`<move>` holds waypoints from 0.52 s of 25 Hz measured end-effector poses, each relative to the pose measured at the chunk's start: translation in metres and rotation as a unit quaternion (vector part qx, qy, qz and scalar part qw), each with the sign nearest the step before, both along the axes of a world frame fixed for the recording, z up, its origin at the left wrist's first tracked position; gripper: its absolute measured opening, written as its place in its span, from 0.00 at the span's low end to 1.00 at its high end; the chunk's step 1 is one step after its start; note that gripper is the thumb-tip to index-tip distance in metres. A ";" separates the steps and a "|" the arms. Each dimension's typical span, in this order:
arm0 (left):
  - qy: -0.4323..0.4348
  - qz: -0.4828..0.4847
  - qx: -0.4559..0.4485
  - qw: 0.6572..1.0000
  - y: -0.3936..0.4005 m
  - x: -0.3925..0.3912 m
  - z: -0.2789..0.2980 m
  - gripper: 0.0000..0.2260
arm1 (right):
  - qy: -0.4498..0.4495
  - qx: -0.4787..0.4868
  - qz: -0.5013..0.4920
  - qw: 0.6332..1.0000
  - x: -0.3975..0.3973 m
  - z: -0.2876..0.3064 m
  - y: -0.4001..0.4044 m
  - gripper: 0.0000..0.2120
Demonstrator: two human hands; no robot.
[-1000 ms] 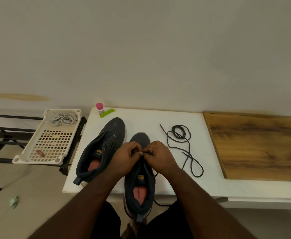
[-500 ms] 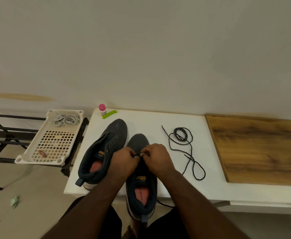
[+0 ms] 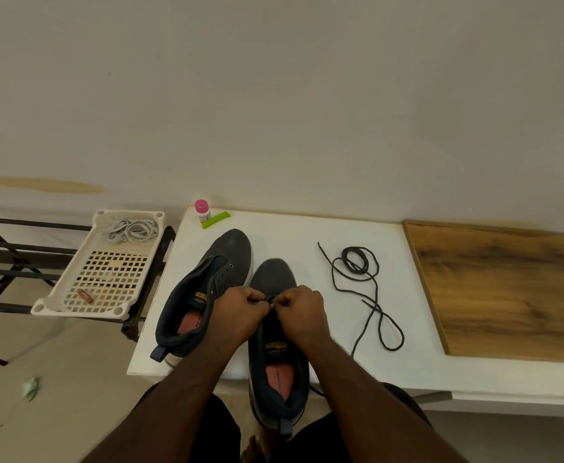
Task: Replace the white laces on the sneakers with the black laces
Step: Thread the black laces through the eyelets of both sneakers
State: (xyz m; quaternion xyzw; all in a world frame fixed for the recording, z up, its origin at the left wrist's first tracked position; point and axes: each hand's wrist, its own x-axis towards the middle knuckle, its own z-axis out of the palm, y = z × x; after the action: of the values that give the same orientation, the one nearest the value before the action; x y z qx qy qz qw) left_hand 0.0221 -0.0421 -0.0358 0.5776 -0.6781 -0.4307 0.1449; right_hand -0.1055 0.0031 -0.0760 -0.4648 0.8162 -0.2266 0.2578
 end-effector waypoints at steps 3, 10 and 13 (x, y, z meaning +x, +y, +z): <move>0.010 0.004 0.007 1.000 -0.001 0.001 -0.002 0.09 | -0.057 -0.006 -0.020 0.998 -0.002 0.005 -0.001 0.07; 0.036 0.006 0.019 0.999 -0.001 0.001 -0.003 0.06 | -0.117 0.012 -0.040 0.992 -0.008 0.012 -0.001 0.04; 0.046 0.007 0.022 0.999 -0.001 0.002 -0.004 0.08 | -0.126 0.024 -0.035 0.991 -0.010 0.012 -0.003 0.05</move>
State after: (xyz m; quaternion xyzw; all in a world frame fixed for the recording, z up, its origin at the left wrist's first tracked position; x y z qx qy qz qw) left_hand 0.0237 -0.0433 -0.0400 0.5647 -0.6572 -0.4707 0.1663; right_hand -0.1153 -0.0002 -0.0645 -0.3973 0.7983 -0.2728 0.3612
